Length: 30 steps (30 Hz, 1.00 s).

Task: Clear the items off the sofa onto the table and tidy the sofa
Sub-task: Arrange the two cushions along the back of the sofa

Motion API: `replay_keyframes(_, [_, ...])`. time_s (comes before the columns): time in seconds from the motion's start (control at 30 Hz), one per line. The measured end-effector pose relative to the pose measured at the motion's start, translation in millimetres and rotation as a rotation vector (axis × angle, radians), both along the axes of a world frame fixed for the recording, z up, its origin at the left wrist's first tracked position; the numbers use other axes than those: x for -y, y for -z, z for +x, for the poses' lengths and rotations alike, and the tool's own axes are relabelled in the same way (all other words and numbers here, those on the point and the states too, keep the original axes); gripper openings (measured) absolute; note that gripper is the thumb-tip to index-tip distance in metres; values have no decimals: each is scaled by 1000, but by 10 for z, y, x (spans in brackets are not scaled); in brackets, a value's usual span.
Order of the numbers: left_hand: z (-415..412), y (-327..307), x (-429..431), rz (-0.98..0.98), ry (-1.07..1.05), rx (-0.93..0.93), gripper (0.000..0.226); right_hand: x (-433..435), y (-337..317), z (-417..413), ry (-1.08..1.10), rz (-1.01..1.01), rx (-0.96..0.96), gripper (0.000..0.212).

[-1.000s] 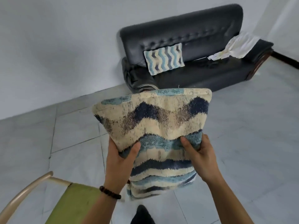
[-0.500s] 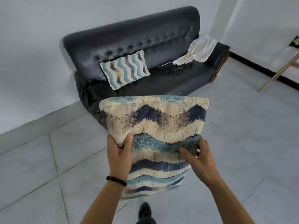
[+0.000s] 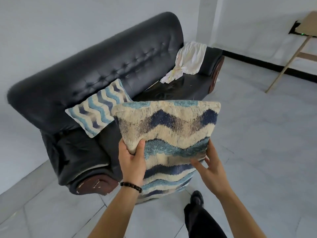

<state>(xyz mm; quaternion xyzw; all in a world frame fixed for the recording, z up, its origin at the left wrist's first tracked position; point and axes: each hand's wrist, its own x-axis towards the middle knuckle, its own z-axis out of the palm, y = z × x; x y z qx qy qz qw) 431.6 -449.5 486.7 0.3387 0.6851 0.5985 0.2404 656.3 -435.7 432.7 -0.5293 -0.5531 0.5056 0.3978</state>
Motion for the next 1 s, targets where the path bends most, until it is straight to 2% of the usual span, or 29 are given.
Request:
replay_keyframes(0.13, [-63, -209, -1015, 2, -59, -32, 32, -1301, -197, -76, -102, -8, 46, 83])
replay_keyframes(0.3, [-318, -386, -1973, 49, -150, -7, 32, -2670, -162, -318, -163, -151, 66, 98])
replay_keyframes(0.57, [-1029, -201, -3770, 179, -274, 268, 30, -4694, 334, -1042, -285, -283, 180, 101])
replay_keyframes(0.73, [-1499, -220, -4916, 206, -247, 493, 31, -5885, 354, -1532, -368, -348, 173, 100])
replay_keyframes(0.87, [-1704, -350, -5647, 240, -184, 480, 29, -6787, 298, -1787, -327, -274, 214, 99])
replay_keyframes(1.0, [-1871, -379, -6262, 205, -94, 464, 36, -7684, 385, -1878, -413, -303, 154, 121])
